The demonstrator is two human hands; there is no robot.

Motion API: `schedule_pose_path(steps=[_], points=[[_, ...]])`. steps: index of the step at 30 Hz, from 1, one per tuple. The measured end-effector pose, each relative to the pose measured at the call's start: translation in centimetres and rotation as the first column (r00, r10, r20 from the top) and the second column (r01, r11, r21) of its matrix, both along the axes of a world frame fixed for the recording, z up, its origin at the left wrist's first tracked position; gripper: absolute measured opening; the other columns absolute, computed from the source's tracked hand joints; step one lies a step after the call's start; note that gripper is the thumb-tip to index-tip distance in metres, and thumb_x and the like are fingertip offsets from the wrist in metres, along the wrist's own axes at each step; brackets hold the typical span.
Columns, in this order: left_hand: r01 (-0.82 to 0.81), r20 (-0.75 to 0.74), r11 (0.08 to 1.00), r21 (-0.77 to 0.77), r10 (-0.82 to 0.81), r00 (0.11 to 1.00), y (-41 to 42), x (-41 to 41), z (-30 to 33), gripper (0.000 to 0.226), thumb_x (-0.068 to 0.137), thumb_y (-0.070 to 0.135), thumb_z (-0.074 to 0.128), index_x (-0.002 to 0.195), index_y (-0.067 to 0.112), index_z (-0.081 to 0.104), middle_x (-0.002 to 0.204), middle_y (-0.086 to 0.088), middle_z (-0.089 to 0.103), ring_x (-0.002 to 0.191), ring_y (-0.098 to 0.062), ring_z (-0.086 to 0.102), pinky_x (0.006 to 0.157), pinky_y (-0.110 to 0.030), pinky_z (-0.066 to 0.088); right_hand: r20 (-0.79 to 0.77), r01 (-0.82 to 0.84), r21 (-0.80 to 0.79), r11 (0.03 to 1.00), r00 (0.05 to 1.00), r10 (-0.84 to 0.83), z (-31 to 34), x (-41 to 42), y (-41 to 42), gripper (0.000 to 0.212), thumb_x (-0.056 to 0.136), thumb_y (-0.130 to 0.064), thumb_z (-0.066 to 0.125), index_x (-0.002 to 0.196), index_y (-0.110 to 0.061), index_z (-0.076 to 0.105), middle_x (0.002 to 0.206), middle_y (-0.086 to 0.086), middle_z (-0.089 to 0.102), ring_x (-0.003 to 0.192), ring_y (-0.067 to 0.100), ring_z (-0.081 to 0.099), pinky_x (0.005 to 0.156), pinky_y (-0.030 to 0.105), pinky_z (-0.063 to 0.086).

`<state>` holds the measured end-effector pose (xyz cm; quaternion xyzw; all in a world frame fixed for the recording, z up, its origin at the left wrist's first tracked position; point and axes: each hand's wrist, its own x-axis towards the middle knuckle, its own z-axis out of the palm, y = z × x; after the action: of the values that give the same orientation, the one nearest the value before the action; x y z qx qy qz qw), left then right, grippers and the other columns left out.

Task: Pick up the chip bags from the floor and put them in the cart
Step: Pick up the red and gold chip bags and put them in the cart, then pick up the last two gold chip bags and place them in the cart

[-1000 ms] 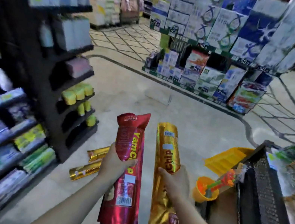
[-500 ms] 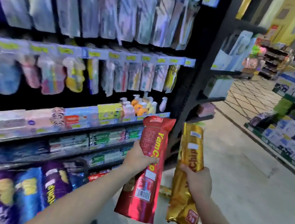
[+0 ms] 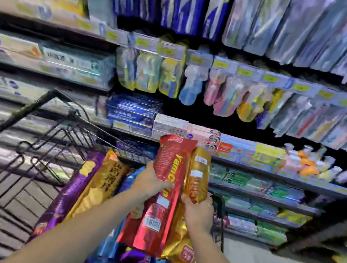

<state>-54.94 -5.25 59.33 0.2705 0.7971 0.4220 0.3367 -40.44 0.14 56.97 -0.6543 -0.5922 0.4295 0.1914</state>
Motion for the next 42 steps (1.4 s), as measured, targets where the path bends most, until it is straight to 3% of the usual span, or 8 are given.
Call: schedule_pose_path(steps=[6,10,16,21,26,31,34,42], points=[[-0.16,-0.025,0.987,-0.023,0.16,0.987,-6.4,-7.5,-1.2,0.05,0.059,0.023,0.084,0.095,0.023,0.05,0.093,-0.004,0.068,0.078,-0.019,0.063,0.075,-0.03,0.051,0.052,-0.151,-0.036,0.988,0.987,0.152,-1.8,-9.1,-4.8,0.069,0.078,-0.045,0.069,0.127,-0.006,0.041,0.13,0.015,0.052,0.113,0.035,0.057,0.091,0.041,0.049],[-0.161,-0.009,0.981,-0.105,0.161,0.987,-8.7,-11.3,-3.6,0.071,0.047,0.034,0.083,0.108,0.015,0.051,0.098,-0.007,0.069,0.084,-0.023,0.066,0.079,-0.033,0.052,0.084,-0.171,-0.073,0.983,0.981,0.177,-3.9,-12.5,-7.0,0.073,0.079,-0.046,0.068,0.133,-0.009,0.036,0.133,0.013,0.049,0.115,0.035,0.056,0.093,0.045,0.05],[-0.141,-0.016,0.979,-0.145,0.14,0.99,-9.7,-12.8,-8.3,0.06,0.052,0.026,0.085,0.1,0.02,0.05,0.091,-0.003,0.065,0.085,-0.024,0.065,0.078,-0.033,0.052,0.202,-0.169,-0.136,0.976,0.96,0.194,-7.4,-13.5,-7.4,0.075,0.081,-0.048,0.065,0.135,-0.008,0.032,0.137,0.014,0.042,0.119,0.035,0.053,0.092,0.044,0.05],[-0.115,0.024,0.99,-0.081,0.117,0.993,-8.9,-12.1,-10.2,0.067,0.065,0.016,0.084,0.116,0.019,0.041,0.1,-0.004,0.063,0.08,-0.014,0.063,0.07,-0.026,0.05,0.207,-0.172,-0.219,0.96,0.954,0.219,-8.8,-13.3,-6.6,0.088,0.081,-0.056,0.06,0.145,-0.007,0.022,0.145,0.015,0.034,0.129,0.035,0.043,0.101,0.046,0.043],[-0.084,-0.13,0.959,-0.27,0.05,0.99,-7.7,-11.9,-9.1,0.102,0.064,0.044,0.081,0.143,0.012,0.025,0.137,-0.017,0.046,0.129,-0.034,0.041,0.108,-0.048,0.036,0.194,-0.315,-0.257,0.914,0.909,0.368,-7.4,-11.3,-4.3,0.088,0.08,-0.063,0.054,0.146,-0.013,0.024,0.148,0.012,0.032,0.137,0.032,0.031,0.111,0.047,0.031],[0.049,-0.34,0.952,-0.301,-0.155,0.928,-2.2,-9.9,-4.1,0.103,0.077,0.042,0.071,0.149,0.002,0.01,0.154,-0.023,0.021,0.143,-0.036,0.018,0.117,-0.043,0.021,0.217,-0.371,-0.08,0.925,0.9,0.379,-4.4,-5.9,-0.1,0.076,0.088,-0.054,0.049,0.147,-0.012,0.024,0.151,0.013,0.029,0.139,0.031,0.028,0.113,0.042,0.029],[0.254,-0.435,0.908,-0.333,-0.387,0.813,3.6,-5.4,-1.8,0.095,0.083,0.04,0.065,0.149,0.001,0.007,0.156,-0.019,0.016,0.146,-0.031,0.015,0.119,-0.039,0.016,0.308,-0.323,0.014,0.946,0.902,0.303,-2.6,-0.1,3.3,0.073,0.089,-0.053,0.048,0.146,-0.013,0.026,0.15,0.011,0.03,0.139,0.029,0.028,0.113,0.043,0.028],[0.611,-0.579,0.613,-0.501,-0.762,0.29,18.3,15.8,0.5,0.085,0.09,0.051,0.049,0.15,0.007,0.007,0.16,-0.011,0.008,0.147,-0.027,0.012,0.119,-0.043,0.013,0.474,-0.059,0.145,0.988,0.881,-0.017,0.0,20.6,12.1,0.07,0.09,-0.053,0.046,0.145,-0.014,0.027,0.145,0.008,0.035,0.135,0.027,0.033,0.112,0.044,0.026]])
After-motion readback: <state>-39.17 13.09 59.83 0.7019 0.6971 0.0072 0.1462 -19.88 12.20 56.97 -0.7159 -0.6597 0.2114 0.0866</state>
